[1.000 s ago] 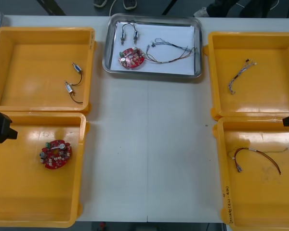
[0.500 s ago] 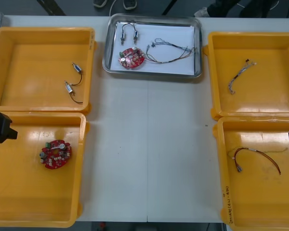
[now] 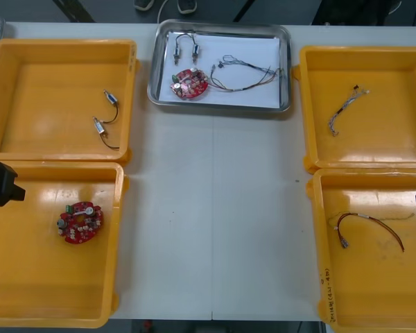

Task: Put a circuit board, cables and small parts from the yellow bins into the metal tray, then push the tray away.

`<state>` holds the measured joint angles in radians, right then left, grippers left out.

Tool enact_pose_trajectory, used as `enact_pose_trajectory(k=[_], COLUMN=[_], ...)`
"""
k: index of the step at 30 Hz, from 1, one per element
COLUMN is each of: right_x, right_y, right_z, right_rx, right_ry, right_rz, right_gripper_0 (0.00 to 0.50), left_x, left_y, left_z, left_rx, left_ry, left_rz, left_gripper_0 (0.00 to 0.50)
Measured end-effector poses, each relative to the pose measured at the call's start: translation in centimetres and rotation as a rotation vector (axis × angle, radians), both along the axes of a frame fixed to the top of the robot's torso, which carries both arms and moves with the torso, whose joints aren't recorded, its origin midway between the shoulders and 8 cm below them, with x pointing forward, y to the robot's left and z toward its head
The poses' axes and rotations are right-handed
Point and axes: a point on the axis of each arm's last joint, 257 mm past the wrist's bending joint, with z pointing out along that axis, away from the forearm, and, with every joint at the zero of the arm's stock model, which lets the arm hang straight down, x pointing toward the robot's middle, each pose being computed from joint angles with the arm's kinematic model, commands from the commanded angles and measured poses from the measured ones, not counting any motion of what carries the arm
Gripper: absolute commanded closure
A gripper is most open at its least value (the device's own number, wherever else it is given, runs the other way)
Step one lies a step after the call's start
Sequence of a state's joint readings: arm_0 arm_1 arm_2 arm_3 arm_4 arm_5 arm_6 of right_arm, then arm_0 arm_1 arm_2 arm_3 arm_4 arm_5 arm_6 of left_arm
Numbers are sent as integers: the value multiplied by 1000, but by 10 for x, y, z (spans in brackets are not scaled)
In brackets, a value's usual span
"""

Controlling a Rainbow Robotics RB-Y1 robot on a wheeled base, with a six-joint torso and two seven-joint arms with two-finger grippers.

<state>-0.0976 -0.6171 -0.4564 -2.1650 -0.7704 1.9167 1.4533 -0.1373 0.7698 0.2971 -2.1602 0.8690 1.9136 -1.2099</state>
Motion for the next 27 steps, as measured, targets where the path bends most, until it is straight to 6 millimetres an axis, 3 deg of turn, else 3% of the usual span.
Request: enact_pose_trajectory(k=[27], right_x=[0], right_y=[0], right_z=[0], right_rx=[-1], right_ry=[-1], right_rz=[1], right_gripper_0=[0], left_x=[0], left_y=[0], left_z=[0], left_rx=[0], left_ry=[0], left_rz=[0], left_gripper_0=[0])
